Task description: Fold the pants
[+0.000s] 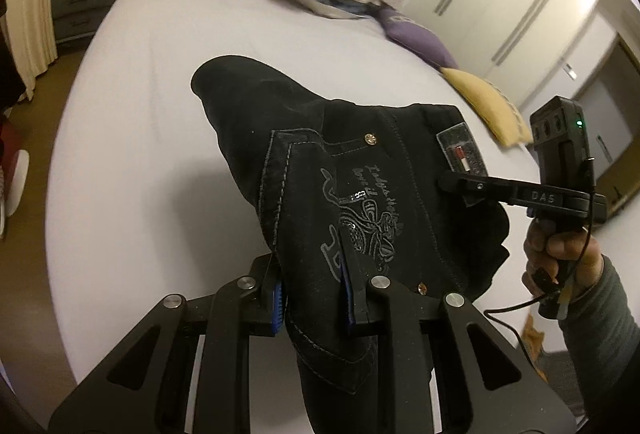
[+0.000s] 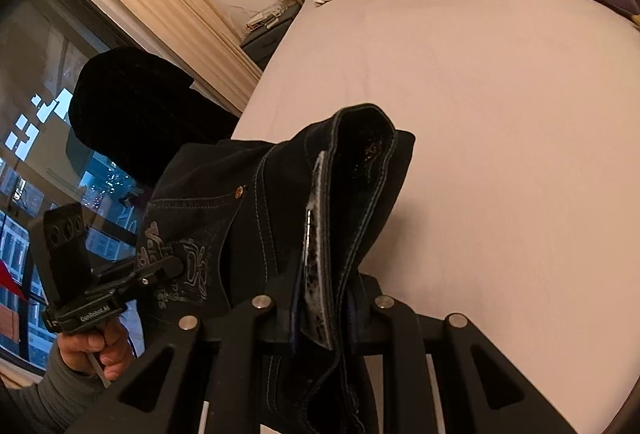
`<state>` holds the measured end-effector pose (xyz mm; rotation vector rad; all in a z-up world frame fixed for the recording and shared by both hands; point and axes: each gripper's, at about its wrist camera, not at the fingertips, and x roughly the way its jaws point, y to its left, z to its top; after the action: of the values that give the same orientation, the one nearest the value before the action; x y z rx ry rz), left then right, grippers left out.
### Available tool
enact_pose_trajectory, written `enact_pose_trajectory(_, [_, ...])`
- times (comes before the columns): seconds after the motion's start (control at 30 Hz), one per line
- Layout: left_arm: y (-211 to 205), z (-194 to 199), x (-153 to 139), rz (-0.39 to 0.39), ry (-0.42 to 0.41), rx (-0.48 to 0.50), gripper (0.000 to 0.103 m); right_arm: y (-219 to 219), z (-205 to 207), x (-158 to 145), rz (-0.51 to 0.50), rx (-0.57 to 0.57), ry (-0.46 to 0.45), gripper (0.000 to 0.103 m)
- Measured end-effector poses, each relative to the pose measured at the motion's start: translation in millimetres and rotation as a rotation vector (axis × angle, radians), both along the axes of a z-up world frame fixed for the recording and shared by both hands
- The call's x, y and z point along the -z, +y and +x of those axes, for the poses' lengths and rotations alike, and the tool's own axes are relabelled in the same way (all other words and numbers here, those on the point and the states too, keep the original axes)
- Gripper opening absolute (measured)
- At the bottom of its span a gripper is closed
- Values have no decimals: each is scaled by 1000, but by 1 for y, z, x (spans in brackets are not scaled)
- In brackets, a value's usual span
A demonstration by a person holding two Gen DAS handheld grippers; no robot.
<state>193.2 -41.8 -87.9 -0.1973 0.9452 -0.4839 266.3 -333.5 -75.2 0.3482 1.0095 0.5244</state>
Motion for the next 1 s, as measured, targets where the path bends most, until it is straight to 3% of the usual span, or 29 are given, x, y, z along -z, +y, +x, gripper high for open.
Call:
enact_pose_trajectory(0.17, [28, 45, 15, 23, 11, -27, 20, 29, 53, 17, 14, -3, 34, 19])
enact_pose_trajectory(0.3, [48, 77, 48, 2, 56, -19, 20, 15, 64, 64, 51, 31, 124, 19])
enact_pose_trajectory(0.37, [56, 90, 79, 0, 103, -17, 25, 6, 69, 94, 76, 62, 177, 23])
enact_pose_trajectory(0.4, [58, 93, 89, 4, 117, -26, 29, 1, 71, 104, 120, 78, 194, 29])
enact_pose_trajectory(0.43, [64, 94, 104, 4, 128, -48, 42, -7, 69, 112, 192, 94, 202, 32])
enact_pose_trajectory(0.5, [77, 93, 116, -55, 124, -65, 46, -16, 64, 118, 269, 96, 193, 35])
enact_pose_trajectory(0.57, [87, 90, 120, -102, 109, -70, 46, -18, 56, 113, 273, 88, 178, 41])
enact_pose_trajectory(0.6, [89, 88, 119, -107, 105, -69, 46, -16, 58, 109, 271, 97, 175, 48])
enact_pose_trajectory(0.63, [90, 91, 117, -102, 105, -75, 48, -18, 51, 105, 277, 115, 164, 61])
enact_pose_trajectory(0.7, [98, 83, 110, -85, 98, -108, 54, -27, 33, 88, 256, 177, 101, 74])
enact_pose_trajectory(0.8, [106, 50, 80, -81, -11, -174, 71, -31, -5, 58, 128, 223, 1, 75])
enact_pose_trajectory(0.87, [99, 19, 48, -18, -133, -235, 95, -30, -38, 33, 28, 255, -97, 76])
enact_pose_trajectory(0.9, [93, 3, 31, 12, -201, -260, 101, -28, -49, 18, -13, 267, -146, 79])
enact_pose_trajectory(0.97, [85, -42, -7, 73, -384, -318, 103, -26, -87, -15, -87, 301, -268, 84])
enact_pose_trajectory(1.0, [79, -58, -21, 105, -437, -345, 103, -24, -108, -34, -114, 322, -338, 89])
